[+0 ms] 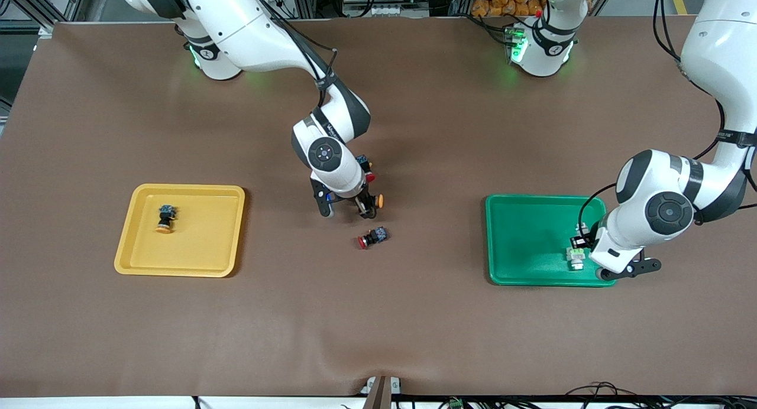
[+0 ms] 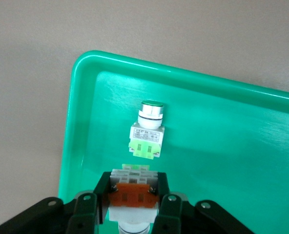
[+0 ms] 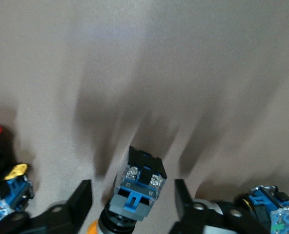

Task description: Place green and yellow buttons in trays

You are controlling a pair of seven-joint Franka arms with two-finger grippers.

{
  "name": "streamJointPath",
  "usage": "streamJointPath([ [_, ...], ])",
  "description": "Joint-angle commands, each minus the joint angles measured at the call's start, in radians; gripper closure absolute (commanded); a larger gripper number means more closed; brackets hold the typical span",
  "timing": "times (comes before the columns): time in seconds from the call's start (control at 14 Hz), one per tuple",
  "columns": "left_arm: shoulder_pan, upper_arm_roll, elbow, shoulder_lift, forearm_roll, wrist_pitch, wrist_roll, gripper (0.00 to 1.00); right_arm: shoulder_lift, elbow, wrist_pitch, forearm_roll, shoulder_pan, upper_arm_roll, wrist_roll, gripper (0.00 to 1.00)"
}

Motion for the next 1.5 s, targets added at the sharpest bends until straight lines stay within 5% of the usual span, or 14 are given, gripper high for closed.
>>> streamJointPath([
  [0.0,0.014,-0.011,0.002,-0.004,0.026,-0.004,0.010,1.00,-0.002,-0.002,0.005,-0.004,0.000,-0.017,-0.038,1.00],
  [0.5,0.021,-0.012,0.005,-0.005,0.025,-0.002,0.010,1.00,-0.067,0.013,-0.064,-0.012,-0.186,-0.021,-0.320,1.00],
  [1.0,0.024,-0.011,0.046,0.021,0.010,-0.004,0.018,1.00,-0.207,0.035,-0.501,-0.016,-0.476,-0.023,-0.910,1.00],
  [1.43,0.037,-0.011,0.060,0.065,-0.001,0.015,0.062,1.00,-0.187,-0.051,-0.454,-0.110,-0.677,-0.023,-1.394,1.00],
])
